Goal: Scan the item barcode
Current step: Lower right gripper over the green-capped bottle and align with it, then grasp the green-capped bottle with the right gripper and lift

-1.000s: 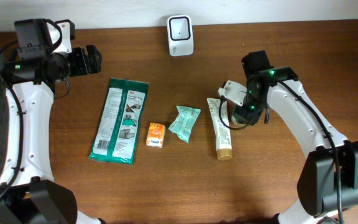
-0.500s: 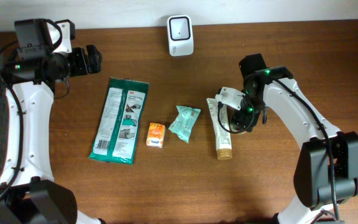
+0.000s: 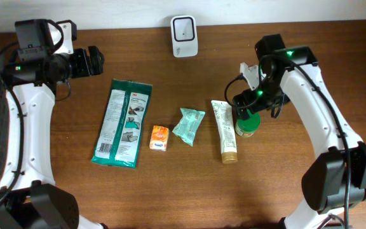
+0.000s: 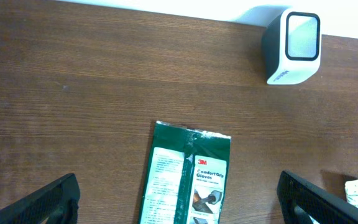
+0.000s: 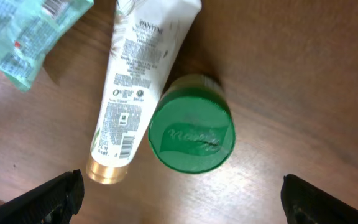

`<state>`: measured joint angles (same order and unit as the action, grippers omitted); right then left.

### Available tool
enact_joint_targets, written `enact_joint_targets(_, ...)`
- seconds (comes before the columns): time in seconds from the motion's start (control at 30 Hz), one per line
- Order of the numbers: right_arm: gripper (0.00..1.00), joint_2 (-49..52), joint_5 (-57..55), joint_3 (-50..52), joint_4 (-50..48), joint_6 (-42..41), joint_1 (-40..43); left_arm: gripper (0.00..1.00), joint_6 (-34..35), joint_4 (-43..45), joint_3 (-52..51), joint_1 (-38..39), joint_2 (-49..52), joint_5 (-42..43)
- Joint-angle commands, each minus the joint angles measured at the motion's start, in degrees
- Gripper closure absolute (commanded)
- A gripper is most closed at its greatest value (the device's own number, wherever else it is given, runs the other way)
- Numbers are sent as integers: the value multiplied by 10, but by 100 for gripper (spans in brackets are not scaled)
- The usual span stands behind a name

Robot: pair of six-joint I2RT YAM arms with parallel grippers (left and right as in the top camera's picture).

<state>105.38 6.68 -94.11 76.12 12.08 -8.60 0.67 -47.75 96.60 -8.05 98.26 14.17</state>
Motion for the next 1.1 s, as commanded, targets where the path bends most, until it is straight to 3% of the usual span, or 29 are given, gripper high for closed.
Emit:
enact_joint_targets(0.0,0,1,5,49,-26,-119,0,1,-2,1,12,0,-6,6)
enact_joint_targets(0.2,11,1,4,103,-93,-366,-1,1,-2,1,12,0,-6,6)
enact_joint_targets(0.37,12,1,1,115,-140,-469,-1,1,-2,1,12,0,-6,6)
enact_joint_targets(0.67,7,1,-55,144,-160,-520,-1,1,-2,1,12,0,-6,6)
enact_joint_targets(0.97,32,1,-61,151,-169,-520,-1,1,-2,1,12,0,-6,6)
enact_joint_targets(1.07,34,1,-61,152,-169,-520,-1,1,-2,1,12,0,-6,6)
